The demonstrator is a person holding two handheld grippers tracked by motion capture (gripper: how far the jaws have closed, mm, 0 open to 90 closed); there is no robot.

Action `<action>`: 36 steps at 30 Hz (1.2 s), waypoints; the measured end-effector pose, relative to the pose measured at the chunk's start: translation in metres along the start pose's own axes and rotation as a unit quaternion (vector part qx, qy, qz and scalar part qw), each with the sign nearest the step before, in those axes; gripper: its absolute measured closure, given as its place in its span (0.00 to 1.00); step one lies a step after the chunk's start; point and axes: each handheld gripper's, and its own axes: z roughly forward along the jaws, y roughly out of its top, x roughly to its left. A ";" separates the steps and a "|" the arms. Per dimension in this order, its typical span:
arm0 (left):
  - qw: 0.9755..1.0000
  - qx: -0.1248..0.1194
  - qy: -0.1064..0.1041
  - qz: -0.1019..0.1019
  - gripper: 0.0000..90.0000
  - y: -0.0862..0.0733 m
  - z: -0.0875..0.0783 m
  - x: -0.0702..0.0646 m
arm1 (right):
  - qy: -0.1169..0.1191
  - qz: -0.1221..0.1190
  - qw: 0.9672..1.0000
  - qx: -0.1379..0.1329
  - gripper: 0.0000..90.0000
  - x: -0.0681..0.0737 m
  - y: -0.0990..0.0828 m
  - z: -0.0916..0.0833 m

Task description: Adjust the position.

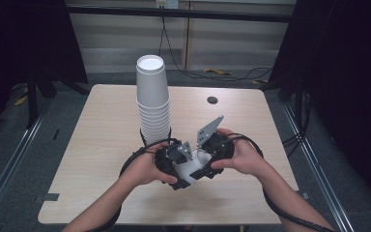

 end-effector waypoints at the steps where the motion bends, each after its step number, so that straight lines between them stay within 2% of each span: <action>1: 1.000 0.000 0.000 0.000 0.15 0.000 0.000 0.000 | 0.000 0.000 1.000 0.000 0.27 0.000 0.000 0.000; 3: 1.000 -0.007 -0.008 -0.002 0.14 -0.001 0.001 0.001 | 0.002 0.002 1.000 -0.006 0.27 -0.001 -0.002 0.000; 6: 1.000 -0.019 -0.005 0.001 0.13 -0.002 0.000 0.002 | -0.002 0.001 1.000 -0.016 0.26 -0.001 -0.005 -0.003; 9: 1.000 -0.026 -0.006 0.006 0.12 -0.002 -0.002 0.003 | -0.003 0.009 1.000 -0.023 0.26 -0.001 -0.008 -0.005; 12: 0.999 -0.034 -0.005 0.005 0.11 -0.002 -0.003 0.004 | -0.006 0.006 0.999 -0.031 0.26 -0.001 -0.010 -0.007; 17: 0.998 -0.060 -0.002 -0.007 0.12 0.000 -0.009 0.005 | -0.018 0.007 1.000 -0.022 0.26 -0.003 -0.015 -0.008; 20: 0.998 -0.060 0.002 0.000 0.12 -0.001 -0.013 0.005 | -0.012 0.011 0.999 -0.028 0.26 -0.003 -0.019 -0.008; 23: 0.998 -0.058 0.010 0.012 0.13 -0.004 -0.016 0.005 | -0.018 0.014 1.000 -0.020 0.26 -0.003 -0.024 -0.011; 29: 0.998 -0.065 0.013 -0.001 0.13 -0.011 -0.017 0.005 | -0.024 0.028 0.999 -0.033 0.26 -0.007 -0.038 -0.017; 30: 0.997 -0.071 0.013 -0.013 0.13 -0.014 -0.017 0.006 | -0.027 0.038 0.998 -0.039 0.26 -0.008 -0.043 -0.019; 33: 0.997 -0.077 0.015 -0.021 0.13 -0.017 -0.017 0.006 | -0.029 0.043 0.998 -0.047 0.26 -0.008 -0.047 -0.023; 36: 0.996 -0.081 0.013 -0.029 0.13 -0.020 -0.017 0.007 | -0.027 0.051 0.995 -0.076 0.26 -0.007 -0.050 -0.029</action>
